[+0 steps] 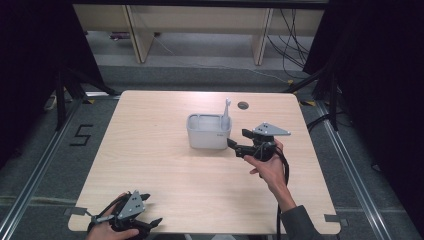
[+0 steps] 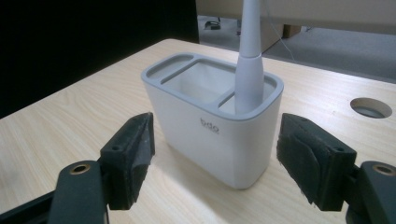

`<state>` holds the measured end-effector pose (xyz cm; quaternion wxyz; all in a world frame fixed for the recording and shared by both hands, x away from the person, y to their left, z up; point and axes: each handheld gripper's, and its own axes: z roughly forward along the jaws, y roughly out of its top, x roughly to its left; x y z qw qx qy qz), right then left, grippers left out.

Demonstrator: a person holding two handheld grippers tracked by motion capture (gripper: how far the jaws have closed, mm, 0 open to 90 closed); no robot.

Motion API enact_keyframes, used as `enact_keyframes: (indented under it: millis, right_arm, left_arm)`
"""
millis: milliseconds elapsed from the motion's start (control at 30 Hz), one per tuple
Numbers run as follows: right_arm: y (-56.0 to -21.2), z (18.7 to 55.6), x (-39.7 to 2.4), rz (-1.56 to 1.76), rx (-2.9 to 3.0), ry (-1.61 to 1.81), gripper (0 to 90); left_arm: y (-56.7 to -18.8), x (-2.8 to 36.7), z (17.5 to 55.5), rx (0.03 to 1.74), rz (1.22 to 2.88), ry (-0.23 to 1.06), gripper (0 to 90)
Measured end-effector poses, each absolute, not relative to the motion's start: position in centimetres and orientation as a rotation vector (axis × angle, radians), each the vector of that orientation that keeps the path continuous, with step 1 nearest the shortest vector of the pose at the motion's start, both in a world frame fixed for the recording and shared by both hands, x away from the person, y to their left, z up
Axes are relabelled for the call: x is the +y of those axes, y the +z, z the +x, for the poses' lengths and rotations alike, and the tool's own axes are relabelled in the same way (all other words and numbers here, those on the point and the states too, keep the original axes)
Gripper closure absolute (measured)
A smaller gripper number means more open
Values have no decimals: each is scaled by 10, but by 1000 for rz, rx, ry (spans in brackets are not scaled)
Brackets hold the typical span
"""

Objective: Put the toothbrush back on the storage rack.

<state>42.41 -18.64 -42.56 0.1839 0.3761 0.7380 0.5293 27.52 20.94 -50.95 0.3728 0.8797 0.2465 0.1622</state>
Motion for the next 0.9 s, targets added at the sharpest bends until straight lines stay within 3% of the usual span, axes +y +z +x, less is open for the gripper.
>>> enact_keyframes:
  millis: [900]
  right_arm:
    - [-458,390,-184,1066,2229,1424,250]
  left_arm:
    - [-510,209,275,637,2243,413,148]
